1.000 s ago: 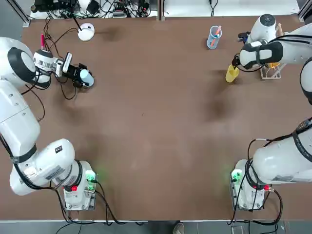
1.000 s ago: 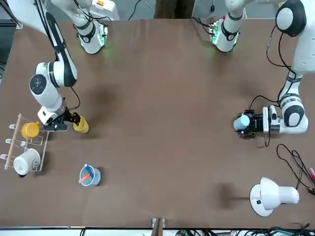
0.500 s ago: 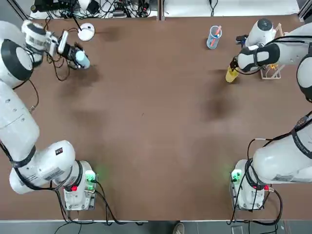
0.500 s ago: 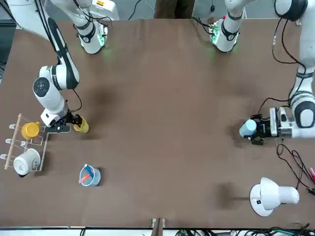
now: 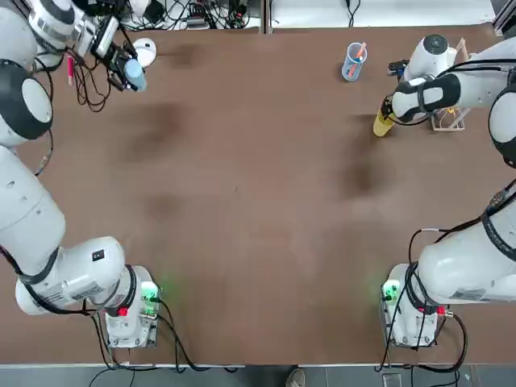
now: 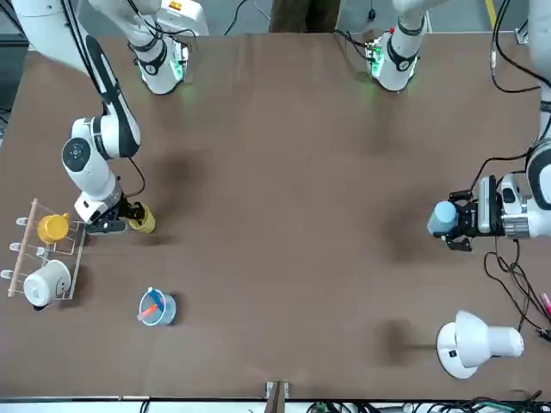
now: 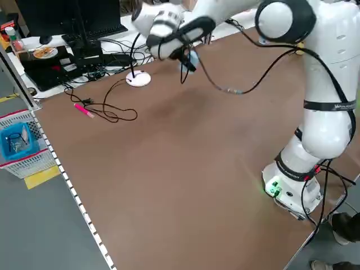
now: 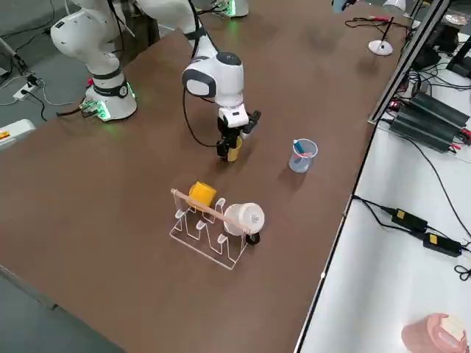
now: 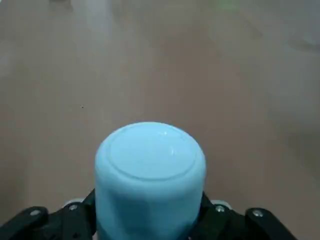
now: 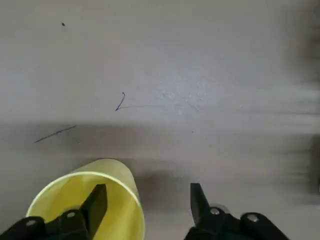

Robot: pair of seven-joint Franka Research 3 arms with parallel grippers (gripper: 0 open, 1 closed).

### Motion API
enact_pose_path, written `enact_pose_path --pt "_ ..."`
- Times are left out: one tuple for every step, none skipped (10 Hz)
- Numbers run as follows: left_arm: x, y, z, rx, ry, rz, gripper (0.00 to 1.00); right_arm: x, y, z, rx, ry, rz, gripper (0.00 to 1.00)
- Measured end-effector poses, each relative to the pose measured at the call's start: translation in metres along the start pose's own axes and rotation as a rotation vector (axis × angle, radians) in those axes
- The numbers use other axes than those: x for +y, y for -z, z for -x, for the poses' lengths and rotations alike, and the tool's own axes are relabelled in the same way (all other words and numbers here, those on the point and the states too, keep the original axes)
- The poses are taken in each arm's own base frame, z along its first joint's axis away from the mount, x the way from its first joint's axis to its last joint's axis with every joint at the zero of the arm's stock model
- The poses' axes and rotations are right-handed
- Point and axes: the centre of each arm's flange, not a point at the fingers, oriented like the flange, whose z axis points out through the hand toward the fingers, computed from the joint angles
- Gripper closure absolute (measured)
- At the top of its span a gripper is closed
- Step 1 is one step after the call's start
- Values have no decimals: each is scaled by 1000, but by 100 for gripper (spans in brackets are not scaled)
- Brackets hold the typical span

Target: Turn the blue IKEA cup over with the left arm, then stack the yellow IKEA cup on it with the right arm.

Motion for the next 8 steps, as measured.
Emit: enact_pose_path --pt "-6 9 -34 -78 20 15 32 0 -1 0 -1 0 0 34" --pt "-13 14 -74 -163 29 20 32 0 -1 0 -2 -5 0 41" --pt "-16 20 -113 -266 21 22 32 0 -2 0 -3 -8 0 47" --pt "-18 21 -152 -373 19 24 32 0 -2 0 -3 -18 0 65" --pt "-21 15 -186 -462 28 15 32 0 -2 0 -3 -45 0 80" --pt "-25 1 -215 -564 25 13 32 -1 -1 -1 2 -72 -1 92" --pt "-31 -20 -242 -676 11 -1 32 -1 1 -3 5 -95 -1 93" --pt "-36 -43 -267 -768 -9 -18 32 -1 3 -5 7 -116 0 93"
